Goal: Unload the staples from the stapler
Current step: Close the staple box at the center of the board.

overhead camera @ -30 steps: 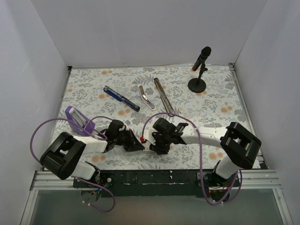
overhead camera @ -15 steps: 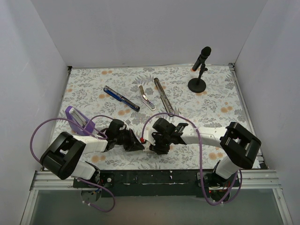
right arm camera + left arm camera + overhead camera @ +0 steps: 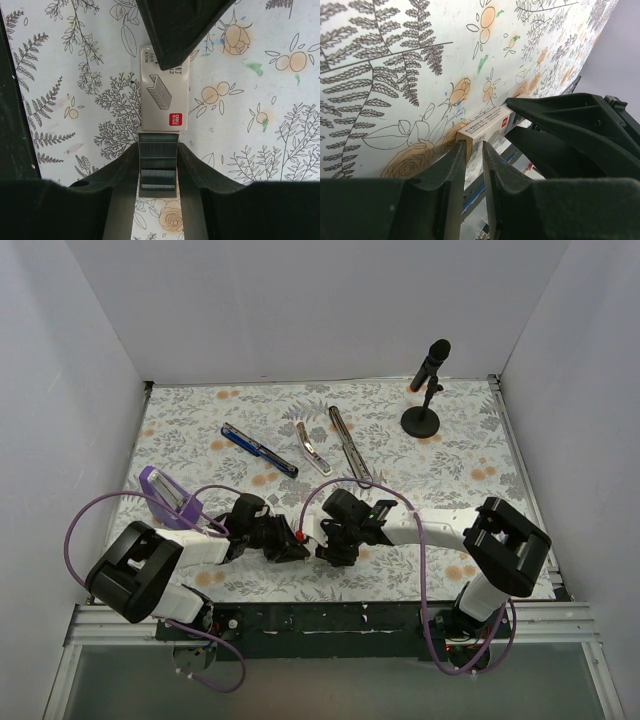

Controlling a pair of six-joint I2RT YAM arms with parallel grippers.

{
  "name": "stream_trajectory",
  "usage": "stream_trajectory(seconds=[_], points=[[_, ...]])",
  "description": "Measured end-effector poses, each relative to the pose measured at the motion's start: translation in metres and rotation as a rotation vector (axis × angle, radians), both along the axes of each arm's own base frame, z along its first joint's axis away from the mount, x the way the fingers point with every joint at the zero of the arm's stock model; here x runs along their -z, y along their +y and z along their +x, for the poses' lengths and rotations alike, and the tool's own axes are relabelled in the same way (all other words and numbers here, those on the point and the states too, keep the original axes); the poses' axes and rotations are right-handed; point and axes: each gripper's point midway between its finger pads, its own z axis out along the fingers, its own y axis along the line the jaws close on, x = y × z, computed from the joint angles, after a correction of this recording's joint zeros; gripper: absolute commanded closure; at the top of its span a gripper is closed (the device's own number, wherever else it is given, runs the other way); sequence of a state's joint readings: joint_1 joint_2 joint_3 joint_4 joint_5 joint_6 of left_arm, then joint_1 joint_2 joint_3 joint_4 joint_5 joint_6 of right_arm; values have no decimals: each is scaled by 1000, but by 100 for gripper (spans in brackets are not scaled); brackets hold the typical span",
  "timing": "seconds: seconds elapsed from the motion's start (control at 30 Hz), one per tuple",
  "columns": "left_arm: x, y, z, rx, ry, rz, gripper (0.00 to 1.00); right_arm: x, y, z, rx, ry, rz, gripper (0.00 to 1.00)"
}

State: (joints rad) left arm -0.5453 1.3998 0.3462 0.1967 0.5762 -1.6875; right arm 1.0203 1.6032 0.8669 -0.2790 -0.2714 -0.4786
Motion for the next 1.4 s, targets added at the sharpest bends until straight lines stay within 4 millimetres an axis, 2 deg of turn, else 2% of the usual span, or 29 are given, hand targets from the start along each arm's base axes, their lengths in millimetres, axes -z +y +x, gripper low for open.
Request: stream_trajectory(seconds=[0.4,0.8,1.4], points=[[0,0,-1,-2,1,-3,86,0,4,5,5,-15,8,58],[0,0,0,-1,-3,-5,84,0,1,14,38,-22,7,58],[0,-1,-1,-3,2,-6,84,-1,6,6,10,9,27,58]])
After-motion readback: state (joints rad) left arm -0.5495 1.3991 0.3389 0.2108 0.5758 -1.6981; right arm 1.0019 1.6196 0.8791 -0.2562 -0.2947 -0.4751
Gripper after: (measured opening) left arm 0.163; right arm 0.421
